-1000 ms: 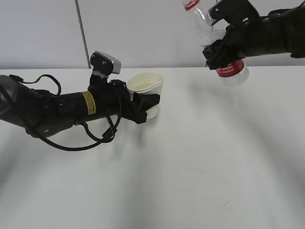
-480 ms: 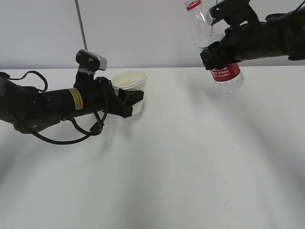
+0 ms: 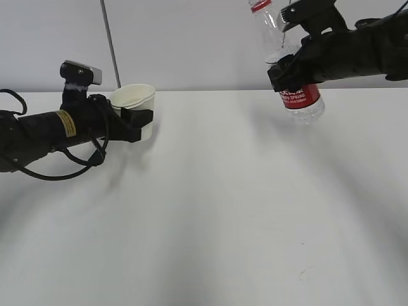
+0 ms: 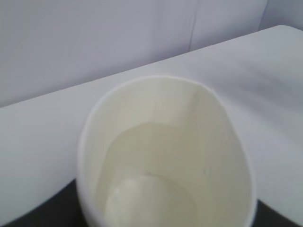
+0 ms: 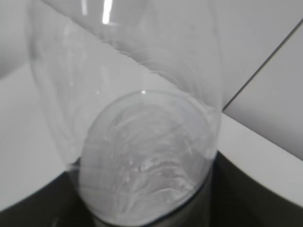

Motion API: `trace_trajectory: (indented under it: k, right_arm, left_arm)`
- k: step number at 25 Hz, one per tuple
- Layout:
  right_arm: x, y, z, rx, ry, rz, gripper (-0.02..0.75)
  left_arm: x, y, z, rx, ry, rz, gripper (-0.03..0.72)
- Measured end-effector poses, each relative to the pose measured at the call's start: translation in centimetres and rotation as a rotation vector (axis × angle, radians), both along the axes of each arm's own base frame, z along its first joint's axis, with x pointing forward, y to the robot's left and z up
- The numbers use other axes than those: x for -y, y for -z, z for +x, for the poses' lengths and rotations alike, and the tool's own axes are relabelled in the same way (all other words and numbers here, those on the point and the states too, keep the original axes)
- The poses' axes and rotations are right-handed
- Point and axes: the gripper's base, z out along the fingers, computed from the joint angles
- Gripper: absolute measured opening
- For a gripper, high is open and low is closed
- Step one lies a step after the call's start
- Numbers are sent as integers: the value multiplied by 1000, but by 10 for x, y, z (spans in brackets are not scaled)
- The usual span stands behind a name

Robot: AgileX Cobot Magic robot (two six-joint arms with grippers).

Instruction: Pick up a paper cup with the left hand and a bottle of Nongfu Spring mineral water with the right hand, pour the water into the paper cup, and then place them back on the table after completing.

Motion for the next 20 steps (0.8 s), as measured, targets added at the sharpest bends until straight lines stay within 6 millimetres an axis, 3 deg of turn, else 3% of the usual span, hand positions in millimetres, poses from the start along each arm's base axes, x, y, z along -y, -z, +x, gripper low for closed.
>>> trace_trajectory:
  k: [7,14,20]
  right_arm:
    - [0,0,0,-11,23,40,407]
    - [0,0,0,-14,26,49,407]
    - [0,0,0,-14,26,49,407]
  left_arm:
    - [-20,5,5,-23,-59,17,368]
    - [-22,37,5,-91,-63,22,368]
    - [-21,46,6,-70,-61,-30,368]
